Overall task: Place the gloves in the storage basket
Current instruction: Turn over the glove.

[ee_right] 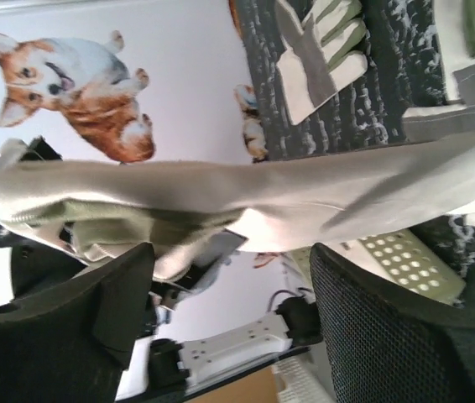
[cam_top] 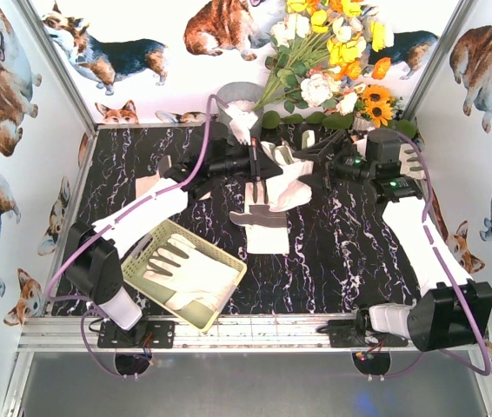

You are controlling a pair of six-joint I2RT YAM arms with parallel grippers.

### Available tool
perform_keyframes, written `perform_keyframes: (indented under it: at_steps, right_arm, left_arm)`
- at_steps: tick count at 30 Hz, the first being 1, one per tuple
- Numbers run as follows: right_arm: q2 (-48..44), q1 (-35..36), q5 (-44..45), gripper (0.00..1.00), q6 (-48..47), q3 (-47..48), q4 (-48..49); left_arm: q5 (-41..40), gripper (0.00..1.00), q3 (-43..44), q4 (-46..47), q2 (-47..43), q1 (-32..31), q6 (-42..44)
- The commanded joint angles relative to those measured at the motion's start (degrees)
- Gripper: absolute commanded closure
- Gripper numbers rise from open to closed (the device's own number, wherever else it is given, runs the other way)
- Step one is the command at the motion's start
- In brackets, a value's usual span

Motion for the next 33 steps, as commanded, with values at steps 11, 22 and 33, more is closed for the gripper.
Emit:
perform_keyframes:
  at_steps: [11, 22, 33]
  right_arm:
    - [-4.0, 21.5, 32.0, 0.15, -39.9, 14.6, -27.1]
    - [8.6, 43.3, 60.4, 0.14, -45.8, 22.9, -26.0]
    - [18.0, 46.1, 74.7, 0.17, -51.9, 27.7, -23.3]
  left_arm:
    - [-6.1, 1.00, -1.4, -10.6, -5.1, 9.7, -30.7]
    - [-6.3, 1.00, 5.1, -23.5, -2.6, 9.3, -33.8]
    - [-4.6, 1.00, 1.0, -17.6, -5.1, 9.1, -41.8]
